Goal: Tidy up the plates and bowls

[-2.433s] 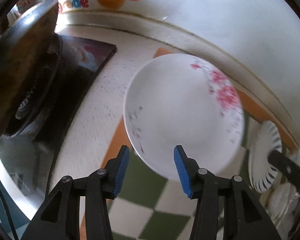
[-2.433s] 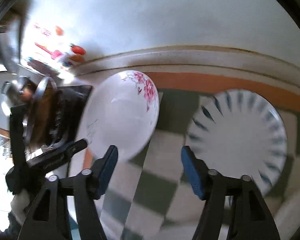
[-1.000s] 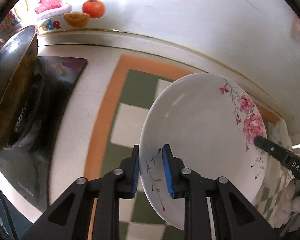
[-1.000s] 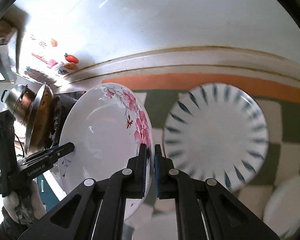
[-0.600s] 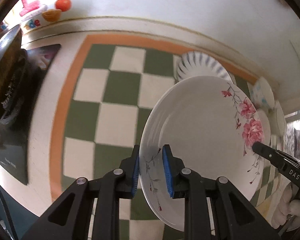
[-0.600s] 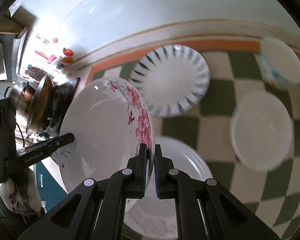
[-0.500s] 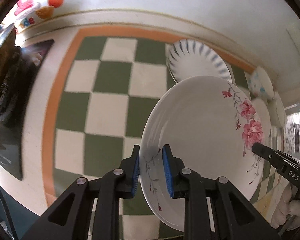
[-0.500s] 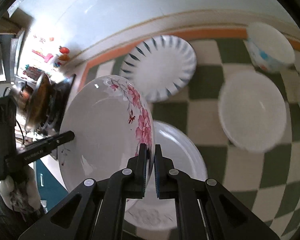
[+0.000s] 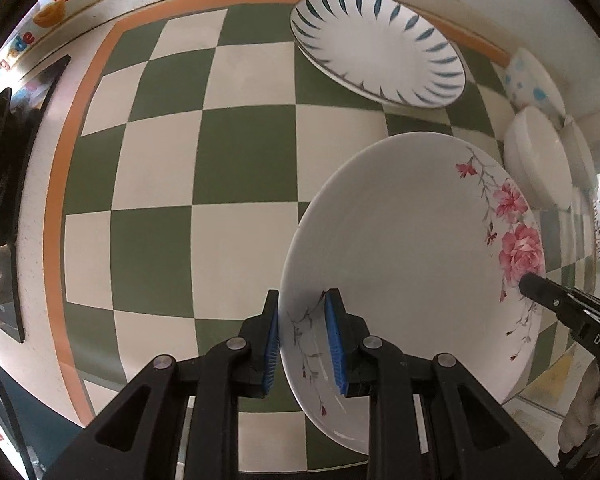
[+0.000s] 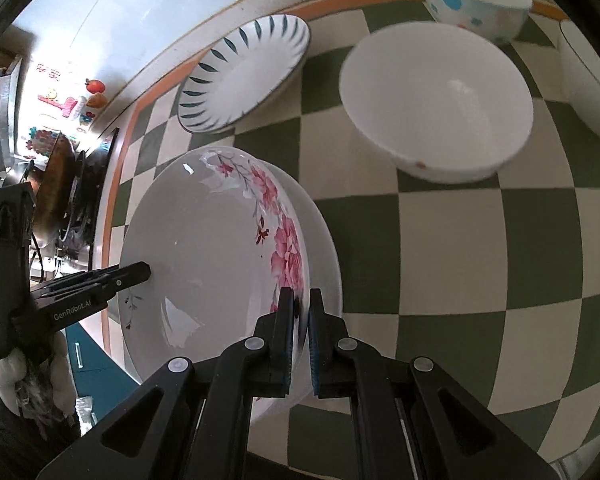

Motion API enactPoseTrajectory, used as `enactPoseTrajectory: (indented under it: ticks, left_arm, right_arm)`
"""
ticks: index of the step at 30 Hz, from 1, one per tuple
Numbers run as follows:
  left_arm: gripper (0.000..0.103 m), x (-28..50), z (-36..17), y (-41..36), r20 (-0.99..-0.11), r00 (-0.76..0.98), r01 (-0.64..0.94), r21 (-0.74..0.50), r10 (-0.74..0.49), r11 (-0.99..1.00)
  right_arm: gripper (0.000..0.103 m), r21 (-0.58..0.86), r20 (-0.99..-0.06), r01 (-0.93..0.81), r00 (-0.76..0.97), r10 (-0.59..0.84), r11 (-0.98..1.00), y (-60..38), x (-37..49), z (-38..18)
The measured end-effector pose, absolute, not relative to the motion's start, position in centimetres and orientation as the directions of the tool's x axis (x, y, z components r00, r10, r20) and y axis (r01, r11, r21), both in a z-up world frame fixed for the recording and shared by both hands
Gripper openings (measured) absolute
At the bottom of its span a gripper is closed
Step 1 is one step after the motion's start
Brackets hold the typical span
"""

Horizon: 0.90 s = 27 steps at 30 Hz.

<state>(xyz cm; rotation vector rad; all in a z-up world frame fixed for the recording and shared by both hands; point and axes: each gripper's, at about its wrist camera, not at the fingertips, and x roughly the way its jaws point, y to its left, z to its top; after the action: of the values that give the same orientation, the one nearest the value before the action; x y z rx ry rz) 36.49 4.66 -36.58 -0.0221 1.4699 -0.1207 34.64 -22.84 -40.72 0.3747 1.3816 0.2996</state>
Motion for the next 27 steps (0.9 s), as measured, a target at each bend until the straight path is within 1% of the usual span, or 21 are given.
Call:
enactPoseTrajectory:
  ticks: [7,13,17,25,27]
  left_arm:
    - [0.019,35.7,-36.9,3.4,-0.993,0.119,0.114,-0.01,-0.023,0.993]
    - [0.019,35.6,-37.0,3.2,-0.992,0.127,0.123,0.015,-0.001,0.992]
    - [0.019,35.5,-37.1,3.0,-0.992,0.125,0.126,0.022,0.006,0.992]
    - [0.019,36.1,-37.3,3.4,-0.995,0.099,0.108,-0.006,-0.016,0.994]
    - [0.019,36.1,-37.2,3.7,-0.995,0.095,0.1,-0.016,-0.025,0.995]
  right_arm:
    - [0.008,0.424,-0.895,0.004,0.158,0.418,0.906,-22.7,34.4,-41.3]
    - [0.008,0.4,-0.907,-0.008,0.138,0.397,0.917,-22.3,34.5,-41.2]
    - [0.009,0.397,-0.914,0.015,0.099,0.394,0.918,-22.4,34.8,-41.2]
    - [0.009,0.353,-0.935,0.054,0.057,0.35,0.934,-22.4,35.4,-40.5]
    - [0.011,0.339,-0.94,0.062,0.055,0.336,0.939,-22.6,35.6,-40.1]
